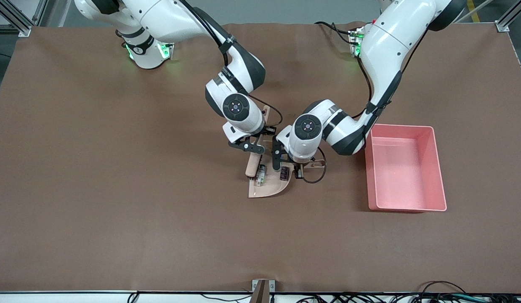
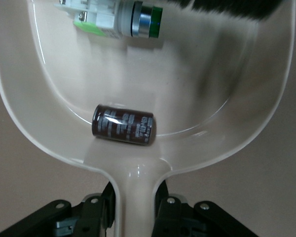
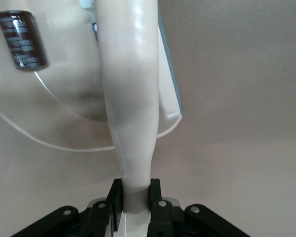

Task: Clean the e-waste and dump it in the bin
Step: 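Sweep the components into the dustpan with the right gripper's brush, then carry the dustpan with the left gripper over the pink bin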

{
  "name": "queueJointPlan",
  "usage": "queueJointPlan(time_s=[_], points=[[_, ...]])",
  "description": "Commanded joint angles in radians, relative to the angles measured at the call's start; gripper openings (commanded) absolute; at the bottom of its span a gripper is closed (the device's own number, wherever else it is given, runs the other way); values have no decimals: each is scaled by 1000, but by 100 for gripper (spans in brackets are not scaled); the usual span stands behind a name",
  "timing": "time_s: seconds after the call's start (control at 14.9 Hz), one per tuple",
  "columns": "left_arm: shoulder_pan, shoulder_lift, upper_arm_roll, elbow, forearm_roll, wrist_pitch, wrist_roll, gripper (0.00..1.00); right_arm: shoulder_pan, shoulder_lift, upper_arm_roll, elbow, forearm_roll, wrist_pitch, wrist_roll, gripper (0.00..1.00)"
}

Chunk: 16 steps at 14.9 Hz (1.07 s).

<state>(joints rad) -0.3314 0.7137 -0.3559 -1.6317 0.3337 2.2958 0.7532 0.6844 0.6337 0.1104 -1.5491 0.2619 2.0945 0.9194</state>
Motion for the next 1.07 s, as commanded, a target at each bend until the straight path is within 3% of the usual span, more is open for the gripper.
queueJointPlan(time_s=[0.0, 0.27, 0.47, 0.74, 1.0], points=[[18, 33, 5, 38, 15, 8, -26, 10, -14, -5, -5, 55, 17, -83, 12, 0], [28, 38, 2, 30, 5, 71, -26, 2, -104, -92, -9, 37, 11, -204, -68, 0], [52, 27, -15, 30, -47, 109, -8, 1, -175, -202, -14, -67, 0, -235, -143, 0], [159, 0, -121, 27, -48, 109, 55, 0, -296, -371, -15, -281, -116, -232, -249, 0], [305, -54, -227, 13, -47, 74, 120, 0, -458, -411, -14, -354, -190, -209, -396, 0]])
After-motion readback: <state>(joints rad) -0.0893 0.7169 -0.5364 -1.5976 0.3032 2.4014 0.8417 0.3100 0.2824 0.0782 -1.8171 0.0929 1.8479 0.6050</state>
